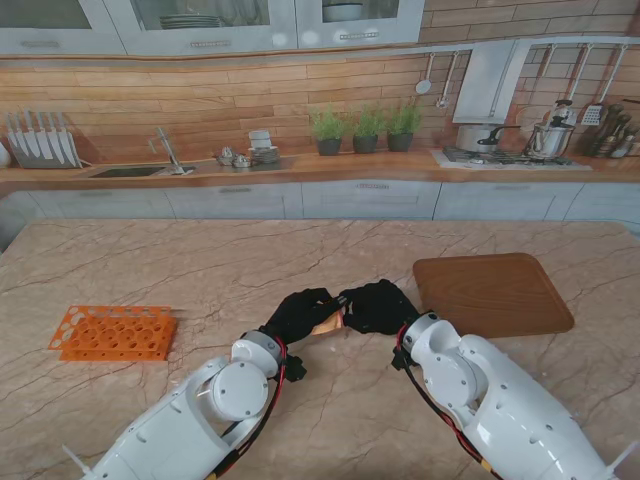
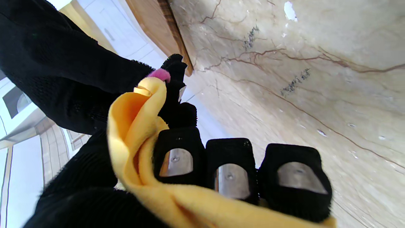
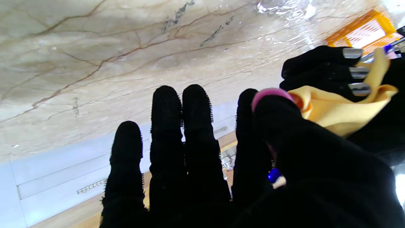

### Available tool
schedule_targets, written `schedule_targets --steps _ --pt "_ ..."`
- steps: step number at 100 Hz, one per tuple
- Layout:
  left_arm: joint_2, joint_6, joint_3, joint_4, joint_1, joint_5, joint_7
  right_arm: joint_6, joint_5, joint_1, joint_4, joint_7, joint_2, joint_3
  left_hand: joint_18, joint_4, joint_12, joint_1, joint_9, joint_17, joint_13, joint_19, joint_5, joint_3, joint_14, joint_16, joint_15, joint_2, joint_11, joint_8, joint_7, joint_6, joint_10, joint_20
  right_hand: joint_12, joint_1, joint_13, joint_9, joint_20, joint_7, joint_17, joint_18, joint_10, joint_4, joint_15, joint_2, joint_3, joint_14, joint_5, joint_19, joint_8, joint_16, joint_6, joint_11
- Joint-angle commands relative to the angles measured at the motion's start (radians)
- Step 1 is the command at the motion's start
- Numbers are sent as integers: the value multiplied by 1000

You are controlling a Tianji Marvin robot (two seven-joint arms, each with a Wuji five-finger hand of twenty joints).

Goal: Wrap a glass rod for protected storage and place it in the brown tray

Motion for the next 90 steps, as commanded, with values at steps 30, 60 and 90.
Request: schedule_targets --steps 30,60,90 --pt "-12 8 -3 -13 7 3 12 -24 -5 -28 -21 26 4 11 29 -50 26 122 37 12 26 238 -121 410 -14 1 66 -225 69 -115 33 -5 -29 19 -9 19 17 38 9 22 -7 19 4 34 10 -34 48 -18 48 16 -12 0 -80 7" --pt "-15 0 -8 -15 11 -5 24 -10 -34 -58 -37 22 9 49 22 25 23 38 37 12 26 238 -214 650 -14 1 64 -283 37 -121 -19 -30 -30 12 -8 16 17 38 7 22 -7 19 4 34 9 -35 51 -18 49 16 -14 0 -83 5" --pt "-20 -33 -3 9 2 22 55 -8 -43 -71 -50 26 11 62 29 -4 35 132 29 12 26 239 -132 596 -3 2 58 -306 25 -116 23 -232 -10 16 -7 16 16 36 6 22 -7 19 6 33 7 -37 55 -18 48 17 -15 0 -79 5"
